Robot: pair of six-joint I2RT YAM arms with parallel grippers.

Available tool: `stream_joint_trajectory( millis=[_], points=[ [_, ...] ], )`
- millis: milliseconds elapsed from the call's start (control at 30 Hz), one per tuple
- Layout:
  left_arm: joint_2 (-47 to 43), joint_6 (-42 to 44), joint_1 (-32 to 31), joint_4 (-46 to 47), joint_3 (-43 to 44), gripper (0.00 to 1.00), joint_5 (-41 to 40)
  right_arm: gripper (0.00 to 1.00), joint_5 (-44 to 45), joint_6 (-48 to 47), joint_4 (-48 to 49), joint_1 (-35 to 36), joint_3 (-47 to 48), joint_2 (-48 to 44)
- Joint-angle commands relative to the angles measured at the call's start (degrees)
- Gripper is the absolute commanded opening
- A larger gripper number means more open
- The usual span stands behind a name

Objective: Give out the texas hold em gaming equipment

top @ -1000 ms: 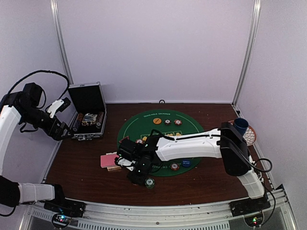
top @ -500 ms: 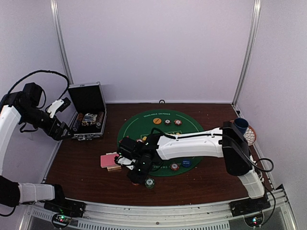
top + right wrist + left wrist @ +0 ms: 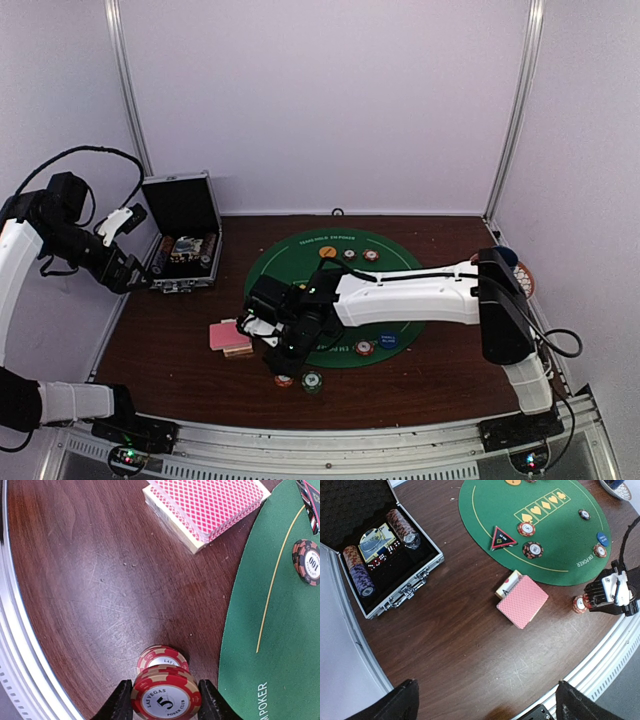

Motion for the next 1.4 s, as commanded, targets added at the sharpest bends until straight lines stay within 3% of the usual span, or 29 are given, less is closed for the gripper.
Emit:
stream_joint_trajectory(
  millis=[0, 600, 900, 1200, 1367],
  points=[
    [0.1, 0.8, 0.3, 0.3, 1.1, 0.98, 0.4, 0.16, -0.4, 0.4, 0.2, 0.5, -0.1, -1.4],
    [0.0, 0.9, 0.3, 0.3, 1.2, 0.98, -0.3, 0.23, -2.4, 0.4, 1.3, 0.4, -0.2, 4.4],
    [0.0, 0.9, 0.3, 0.2, 1.3, 0.98, -0.2, 0.58, -1.3, 0.4, 1.0, 0.5, 0.5, 3.2],
    [0.0, 0.8, 0.3, -0.3, 1.8, 0.98, 0.1, 0.63, 1.2, -0.7, -2.5, 0.5, 4.5, -1.3],
    [0.1, 0.8, 0.3, -0.4, 1.9, 0.98, 0.2, 0.65, 2.5, -0.7, -3.5, 0.4, 2.0, -5.3]
  ],
)
